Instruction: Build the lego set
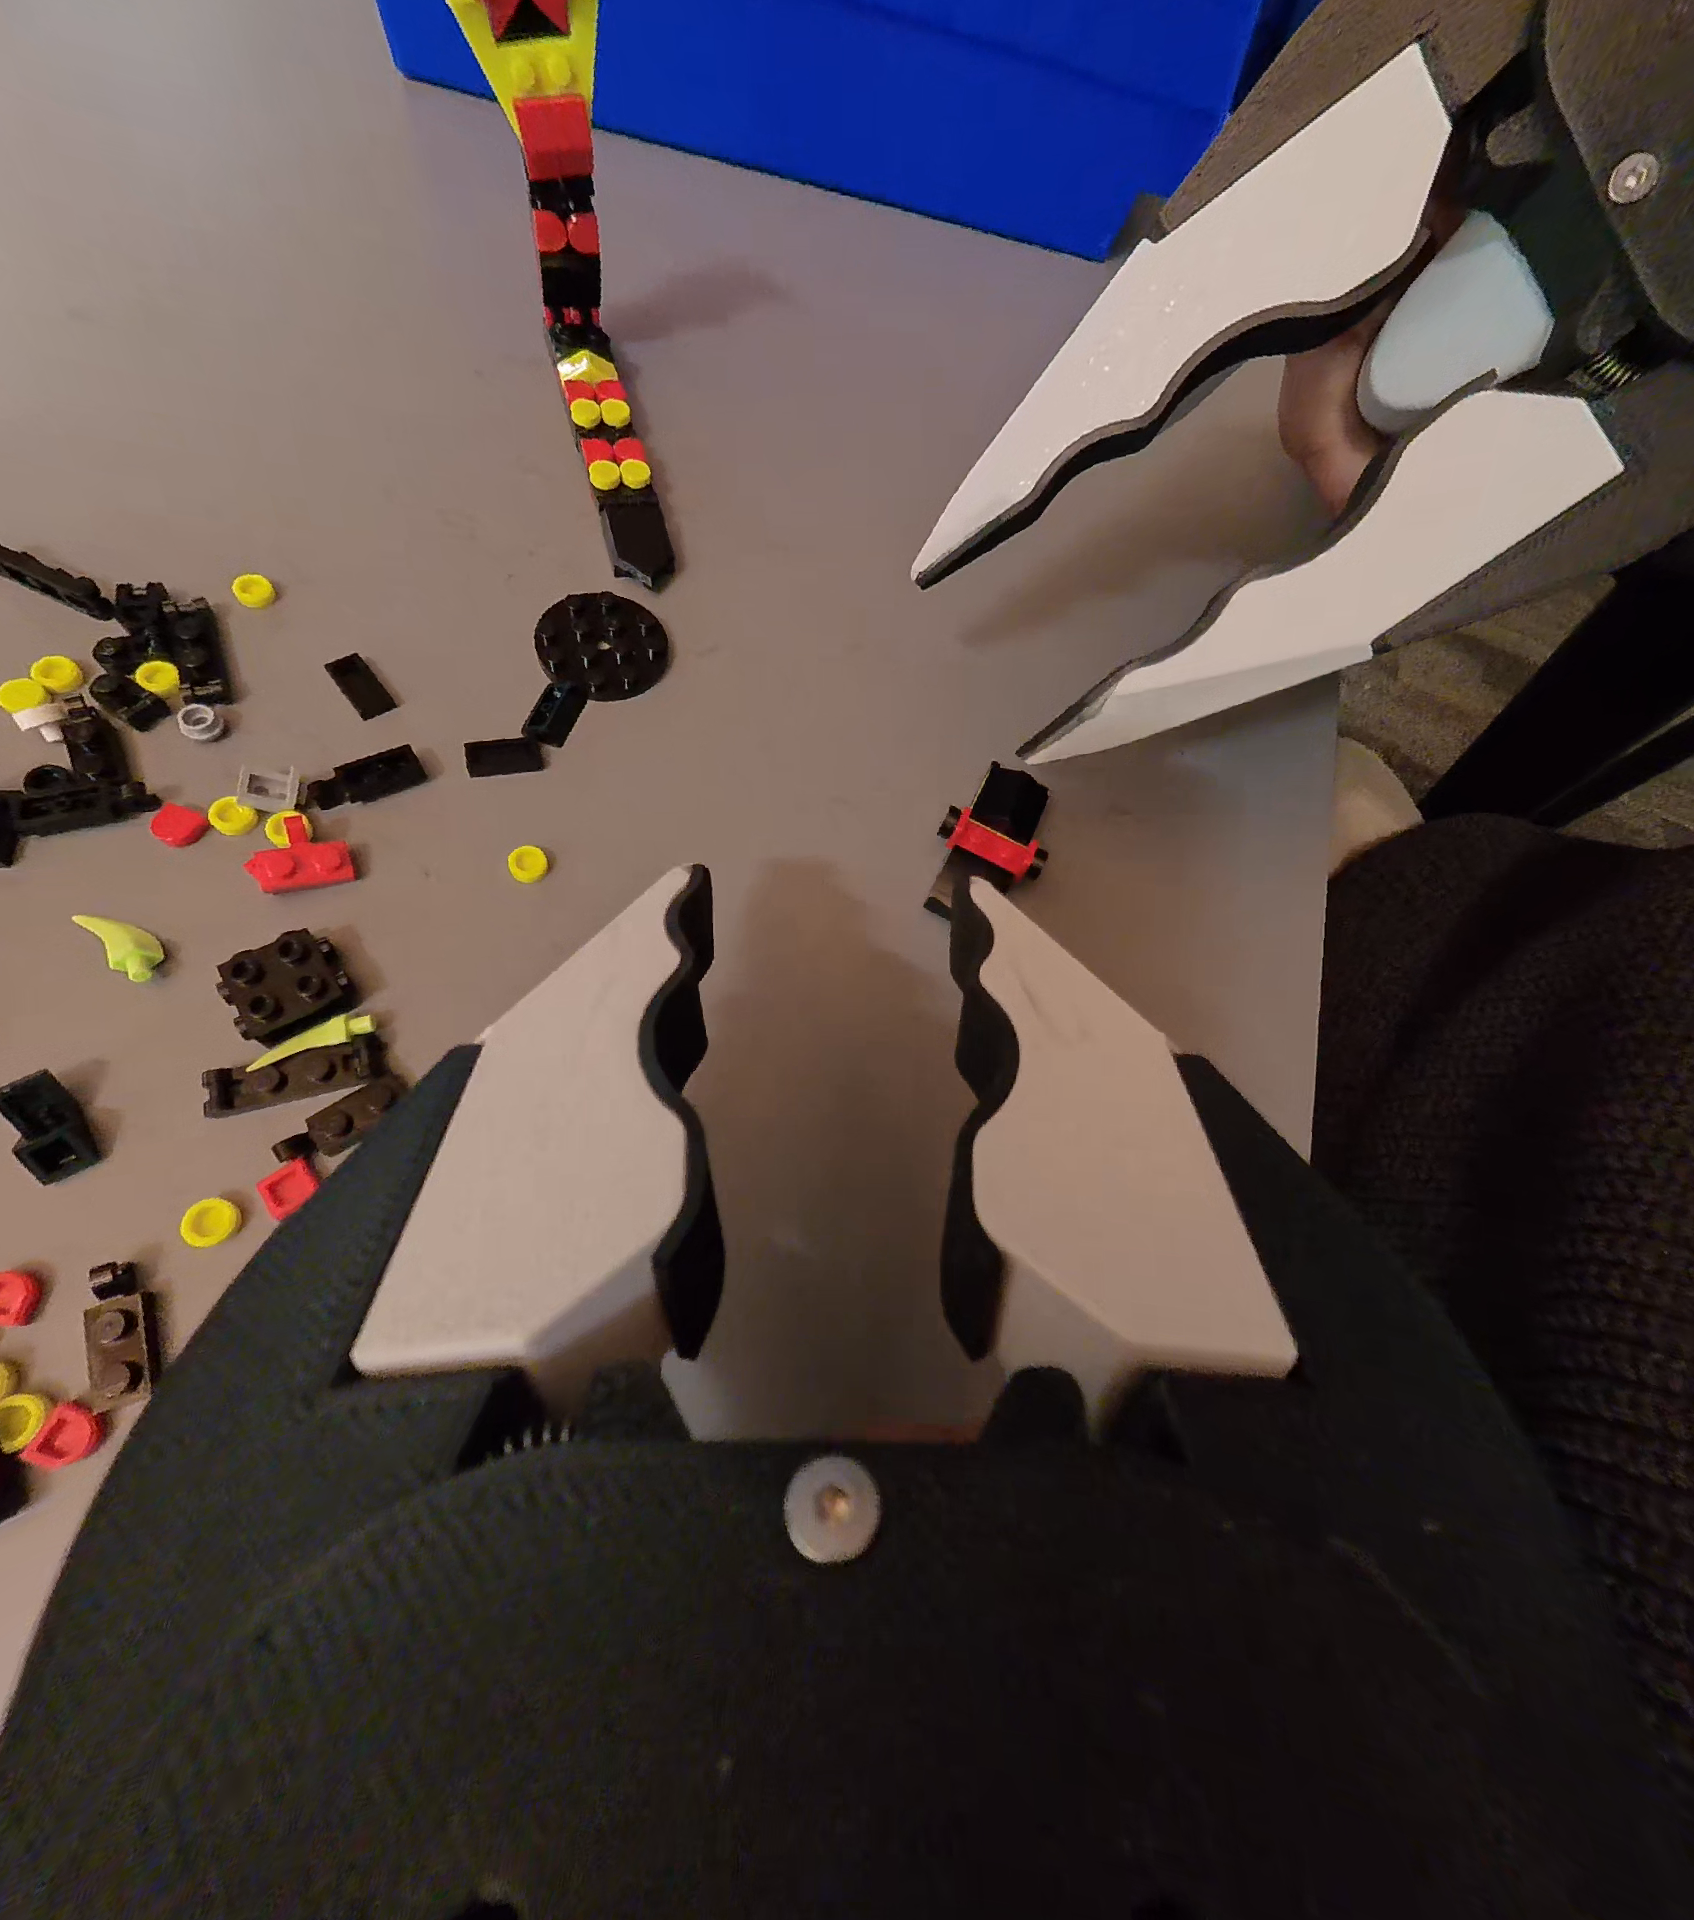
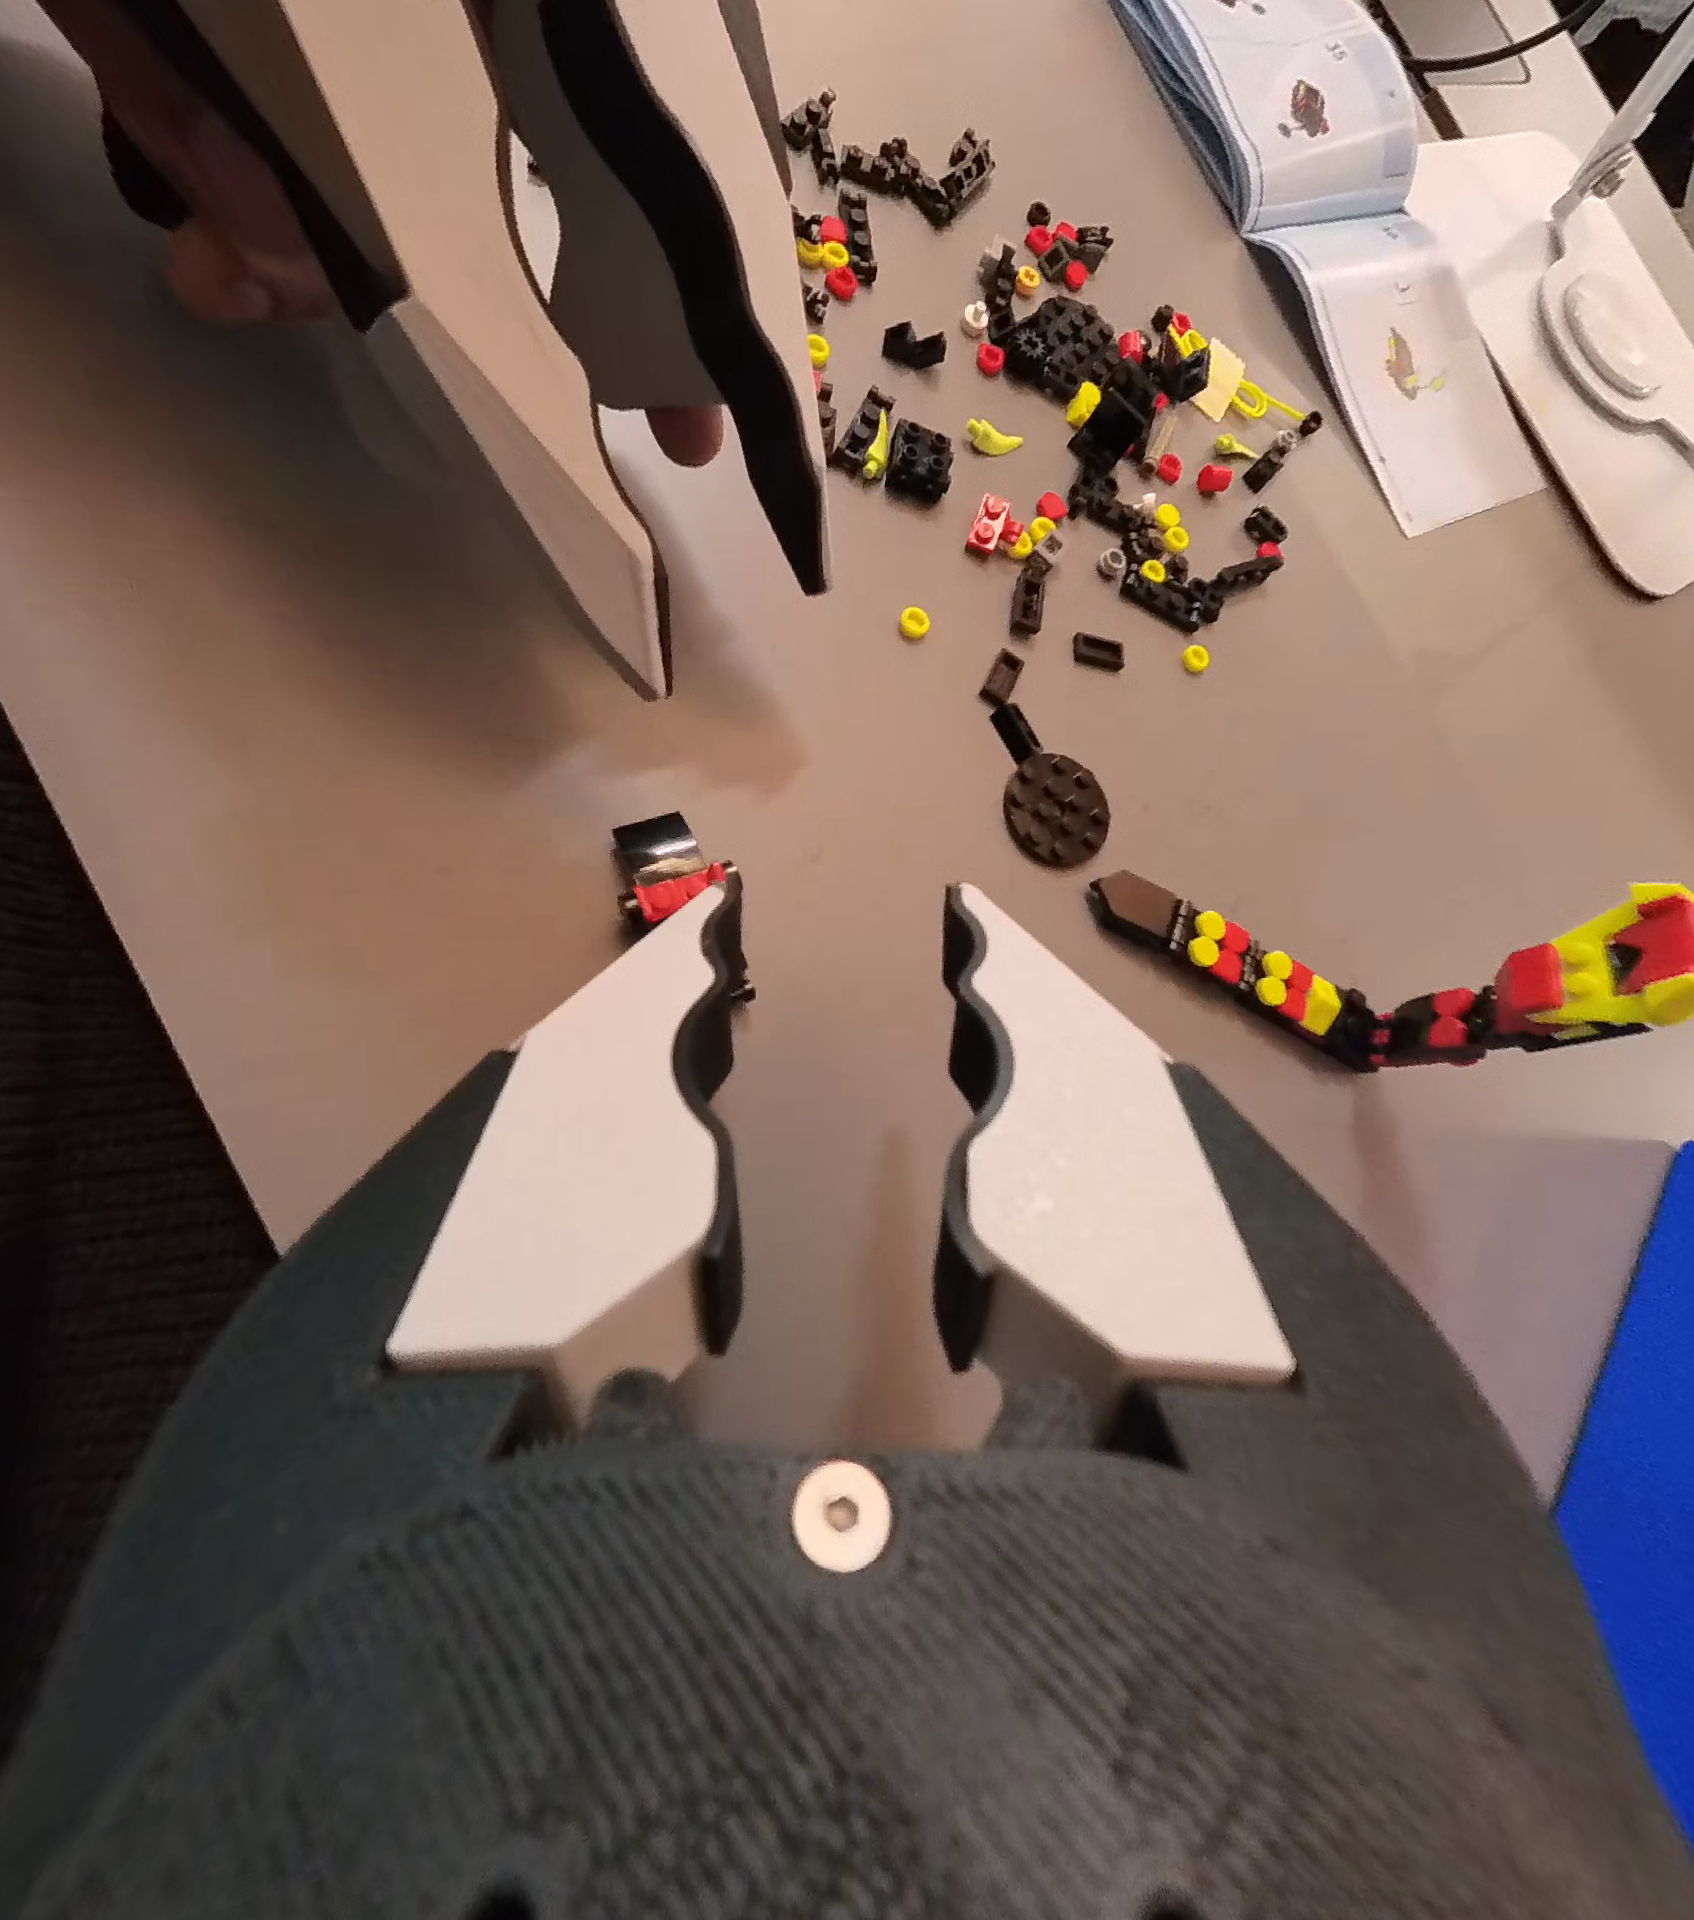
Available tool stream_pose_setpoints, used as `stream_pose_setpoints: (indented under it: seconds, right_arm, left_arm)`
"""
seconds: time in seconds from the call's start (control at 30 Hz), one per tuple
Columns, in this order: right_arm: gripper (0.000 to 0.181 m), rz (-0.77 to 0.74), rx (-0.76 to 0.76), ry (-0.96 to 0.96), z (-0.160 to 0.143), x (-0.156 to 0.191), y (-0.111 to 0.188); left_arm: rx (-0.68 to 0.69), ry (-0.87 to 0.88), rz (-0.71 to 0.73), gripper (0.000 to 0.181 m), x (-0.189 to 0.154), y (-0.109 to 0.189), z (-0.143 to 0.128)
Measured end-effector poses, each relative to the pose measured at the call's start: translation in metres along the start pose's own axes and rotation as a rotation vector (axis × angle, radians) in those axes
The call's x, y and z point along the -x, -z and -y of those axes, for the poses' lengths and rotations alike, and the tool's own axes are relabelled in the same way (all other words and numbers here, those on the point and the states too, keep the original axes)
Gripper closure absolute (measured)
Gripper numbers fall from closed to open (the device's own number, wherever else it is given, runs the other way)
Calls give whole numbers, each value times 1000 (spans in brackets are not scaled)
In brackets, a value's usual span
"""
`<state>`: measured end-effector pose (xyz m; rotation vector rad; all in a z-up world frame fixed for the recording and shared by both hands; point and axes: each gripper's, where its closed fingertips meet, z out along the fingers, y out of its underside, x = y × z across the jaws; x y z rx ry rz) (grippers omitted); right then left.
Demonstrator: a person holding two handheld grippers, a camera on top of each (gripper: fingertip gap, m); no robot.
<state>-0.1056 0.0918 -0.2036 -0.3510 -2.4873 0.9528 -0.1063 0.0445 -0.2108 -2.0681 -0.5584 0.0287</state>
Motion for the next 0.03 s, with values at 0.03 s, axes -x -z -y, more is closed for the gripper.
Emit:
stream_pose_setpoints:
  seconds: [0.03]
  right_arm:
    - [144,0,1,2,0,0,0]
  left_arm:
    - [0,0,1,138,0,0,0]
